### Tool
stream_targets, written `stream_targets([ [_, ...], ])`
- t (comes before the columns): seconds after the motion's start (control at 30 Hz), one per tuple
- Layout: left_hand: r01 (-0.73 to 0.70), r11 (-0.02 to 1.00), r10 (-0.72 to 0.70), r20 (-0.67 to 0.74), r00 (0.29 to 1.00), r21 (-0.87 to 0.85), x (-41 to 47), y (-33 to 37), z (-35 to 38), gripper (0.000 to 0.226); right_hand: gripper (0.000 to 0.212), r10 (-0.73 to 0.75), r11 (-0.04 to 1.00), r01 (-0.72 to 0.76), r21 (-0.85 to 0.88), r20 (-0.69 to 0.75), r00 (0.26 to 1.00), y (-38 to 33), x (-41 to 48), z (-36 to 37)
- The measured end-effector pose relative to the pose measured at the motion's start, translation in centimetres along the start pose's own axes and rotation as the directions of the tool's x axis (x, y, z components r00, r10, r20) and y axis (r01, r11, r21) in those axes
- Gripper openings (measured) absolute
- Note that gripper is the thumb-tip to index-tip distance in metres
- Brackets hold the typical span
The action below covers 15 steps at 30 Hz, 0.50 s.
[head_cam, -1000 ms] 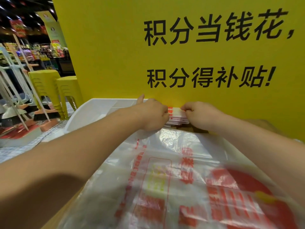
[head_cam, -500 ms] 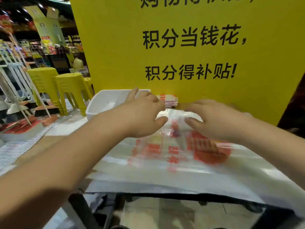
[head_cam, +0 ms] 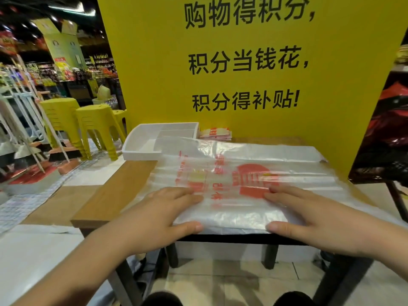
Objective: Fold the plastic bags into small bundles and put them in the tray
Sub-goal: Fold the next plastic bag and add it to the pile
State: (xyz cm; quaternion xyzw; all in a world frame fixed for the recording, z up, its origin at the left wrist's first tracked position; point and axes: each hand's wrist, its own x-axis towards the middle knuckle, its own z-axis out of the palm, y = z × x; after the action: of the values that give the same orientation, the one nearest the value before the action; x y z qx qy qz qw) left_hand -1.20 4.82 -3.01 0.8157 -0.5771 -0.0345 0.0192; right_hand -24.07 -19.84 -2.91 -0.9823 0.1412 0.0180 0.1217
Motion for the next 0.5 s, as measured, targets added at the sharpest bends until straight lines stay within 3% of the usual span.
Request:
stream_targets([
  [0.27,-0.002,0.997,-0.011,-0.170,0.985,-0.079,-1.7,-0.8,-0.2,0.062,0.083,-0.099,0.993,0.099,-0.068,-0.007,0.995,-1.3,1.0,0.1],
  [0.4,-0.047,0.993,0.032,-0.135,0.990,-0.109,-2.2,-0.4,-0.5,0.053,0.083,-0.149,0.983,0.148,-0.107,-0.003,0.989,-0.6,0.3,0.3],
  [0.5,-0.047,0.974,0.029,-0.085,0.996,-0.219,-2.2,-0.7,-1.2,0.047,0.075,-0.163,0.986,0.162,-0.021,-0.058,0.985,-0.2,0.4,-0.3],
])
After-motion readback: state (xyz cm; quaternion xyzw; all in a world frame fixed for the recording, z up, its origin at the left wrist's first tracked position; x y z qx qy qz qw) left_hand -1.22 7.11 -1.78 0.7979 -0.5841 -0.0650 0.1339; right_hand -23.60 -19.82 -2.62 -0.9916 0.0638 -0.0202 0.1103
